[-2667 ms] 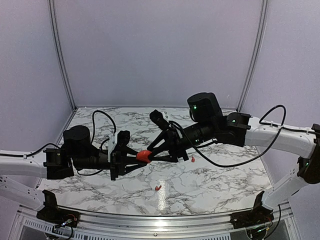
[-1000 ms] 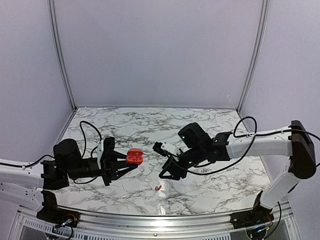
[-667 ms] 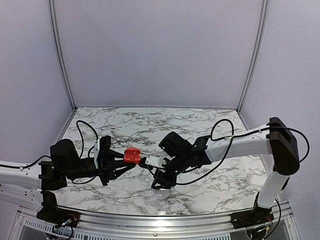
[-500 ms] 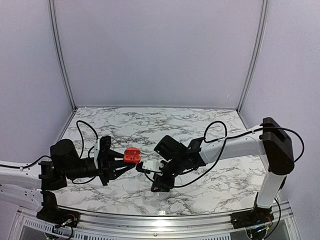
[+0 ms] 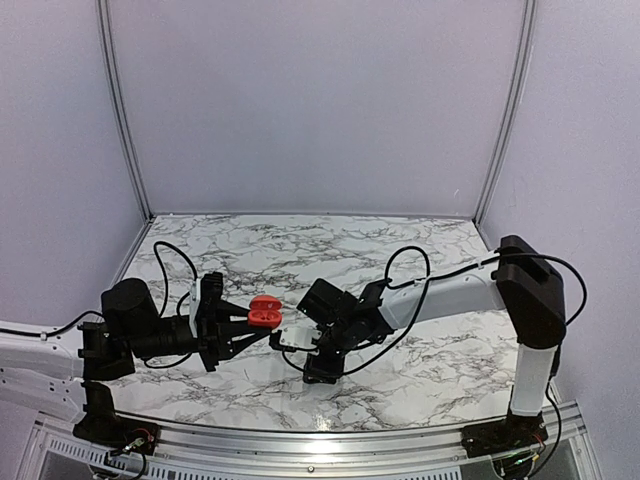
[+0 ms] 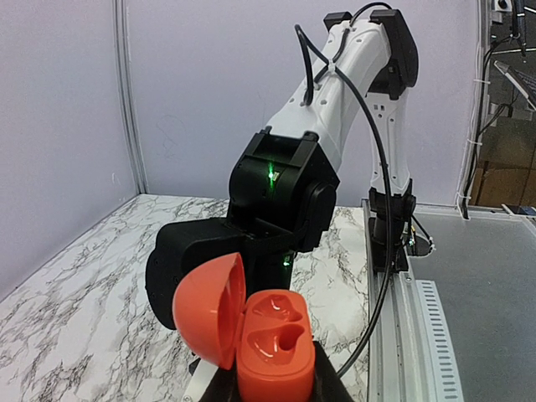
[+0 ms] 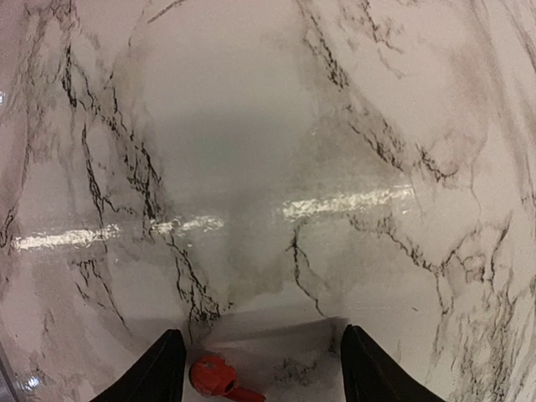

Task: Insert the wireless bluetooth earbuds into the charging case
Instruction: Move the right earbud to the center of the board.

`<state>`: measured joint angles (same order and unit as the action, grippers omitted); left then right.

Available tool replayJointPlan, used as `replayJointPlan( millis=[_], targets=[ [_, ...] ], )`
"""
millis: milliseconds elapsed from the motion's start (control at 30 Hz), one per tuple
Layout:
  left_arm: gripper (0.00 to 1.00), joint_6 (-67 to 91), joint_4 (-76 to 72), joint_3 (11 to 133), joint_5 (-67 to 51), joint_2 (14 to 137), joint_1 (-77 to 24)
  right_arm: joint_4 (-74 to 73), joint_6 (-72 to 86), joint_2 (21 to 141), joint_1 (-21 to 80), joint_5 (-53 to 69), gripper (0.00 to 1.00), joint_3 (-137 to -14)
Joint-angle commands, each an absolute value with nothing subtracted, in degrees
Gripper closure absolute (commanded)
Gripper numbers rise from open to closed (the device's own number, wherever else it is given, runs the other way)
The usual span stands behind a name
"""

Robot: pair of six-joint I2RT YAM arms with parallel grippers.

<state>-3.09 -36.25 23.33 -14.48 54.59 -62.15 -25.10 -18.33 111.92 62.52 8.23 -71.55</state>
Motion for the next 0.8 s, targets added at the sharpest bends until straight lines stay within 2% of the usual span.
replayJointPlan(
  millis=[0, 300, 533, 633, 767],
  targets=[
    [1.00, -3.95, -38.67, 24.16, -14.59, 55.31, -61.98, -26.29, -18.27, 113.49, 63.00, 4.53, 0.36, -73.90],
    [1.00, -4.04, -38.62, 24.52, -14.27, 55.53, -61.96, -25.96, -13.94, 118.73, 58.80, 1.94, 0.39, -77.56],
    [1.00, -4.04, -38.50, 24.26, -13.73, 55.53, -61.71, -27.21, -12.69, 118.00, 56.94, 1.15, 0.41, -77.01],
    [1.00, -4.00, -38.50, 24.41, -13.80, 55.77, -61.61, -26.75, -11.84, 115.63, 56.68, 3.14, 0.41, -76.06],
    [1.00, -3.87, -38.50, 24.73, -14.13, 56.30, -61.52, -25.84, -12.51, 111.40, 56.84, 11.52, 0.38, -75.67]
  ],
)
